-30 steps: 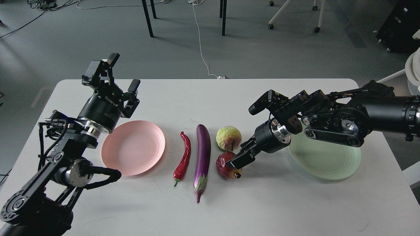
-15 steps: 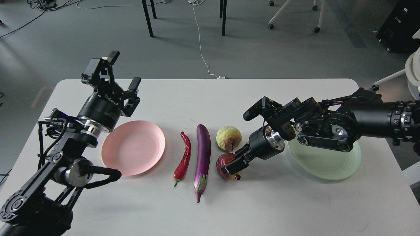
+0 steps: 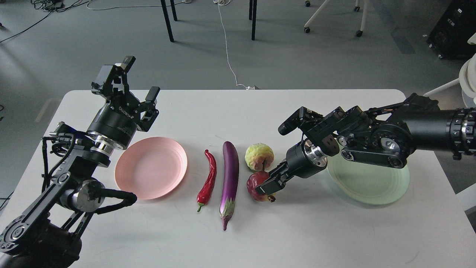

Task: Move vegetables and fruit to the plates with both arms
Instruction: 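Lower the right gripper onto the red fruit and close it, then carry the red fruit onto the green plate and release it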

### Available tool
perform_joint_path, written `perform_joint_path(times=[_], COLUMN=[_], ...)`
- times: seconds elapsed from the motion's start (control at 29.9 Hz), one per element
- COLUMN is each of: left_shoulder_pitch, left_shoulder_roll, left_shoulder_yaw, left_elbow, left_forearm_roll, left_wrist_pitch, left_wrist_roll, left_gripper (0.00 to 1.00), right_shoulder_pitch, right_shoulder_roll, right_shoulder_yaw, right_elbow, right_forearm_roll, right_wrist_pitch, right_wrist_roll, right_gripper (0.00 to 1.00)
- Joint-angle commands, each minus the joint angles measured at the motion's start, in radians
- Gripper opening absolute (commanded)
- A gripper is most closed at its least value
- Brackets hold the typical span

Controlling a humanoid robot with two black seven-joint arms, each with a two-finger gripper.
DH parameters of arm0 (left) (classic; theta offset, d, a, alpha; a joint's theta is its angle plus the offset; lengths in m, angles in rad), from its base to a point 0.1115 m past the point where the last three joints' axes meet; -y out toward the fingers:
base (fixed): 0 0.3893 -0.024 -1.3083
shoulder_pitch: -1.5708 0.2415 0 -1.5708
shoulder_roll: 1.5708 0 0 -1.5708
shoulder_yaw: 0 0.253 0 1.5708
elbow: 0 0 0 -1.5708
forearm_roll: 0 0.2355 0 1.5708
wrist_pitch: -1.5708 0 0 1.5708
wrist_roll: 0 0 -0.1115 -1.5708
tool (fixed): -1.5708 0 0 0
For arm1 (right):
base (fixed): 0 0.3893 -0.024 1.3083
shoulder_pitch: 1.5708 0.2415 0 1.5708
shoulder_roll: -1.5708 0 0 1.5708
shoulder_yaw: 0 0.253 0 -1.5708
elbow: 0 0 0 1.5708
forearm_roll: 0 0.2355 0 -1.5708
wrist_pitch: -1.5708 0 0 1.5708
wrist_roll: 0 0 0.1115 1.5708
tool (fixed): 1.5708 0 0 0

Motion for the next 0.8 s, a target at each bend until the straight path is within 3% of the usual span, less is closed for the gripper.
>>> perform_joint_path(times=[0.0, 0.17, 0.33, 0.6, 0.7, 0.77], left_shoulder_pitch=[-0.002, 0.000, 0.005, 0.008, 0.009, 0.011], left_shoulder_roll=[0.004, 0.002, 0.001, 0.002, 0.002, 0.001], left_shoulder_yaw=[0.000, 0.002, 0.002, 0.002, 0.003, 0.003], left_elbow=[-0.001, -0.001, -0.001, -0.002, -0.004, -0.004], left_forearm_roll=[0.000, 0.000, 0.000, 0.000, 0.000, 0.000], left_wrist_pitch=[0.000, 0.000, 0.000, -0.001, -0.001, -0.001], left_wrist_roll=[0.002, 0.001, 0.001, 0.001, 0.001, 0.001], left_gripper=[0.99, 0.99, 0.99, 0.99, 0.99, 0.99], right_shoulder_pitch=[0.074, 0.122, 0.081, -0.048, -0.068, -0.081], right_shoulder_roll=[-0.160, -0.387, -0.541, -0.552, -0.549, -0.547], right_shoulder_yaw=[-0.004, -0.038, -0.044, -0.036, -0.035, -0.033], right_elbow=[0.120, 0.165, 0.141, 0.035, 0.026, 0.022], right_forearm_roll=[-0.032, -0.338, -0.523, -0.531, -0.529, -0.528], right_wrist_pitch=[0.004, 0.004, 0.003, -0.026, -0.042, -0.046], right_wrist_roll=[0.000, 0.000, 0.000, 0.000, 0.000, 0.000], right_gripper=[0.45, 0.45, 0.46, 0.49, 0.54, 0.63])
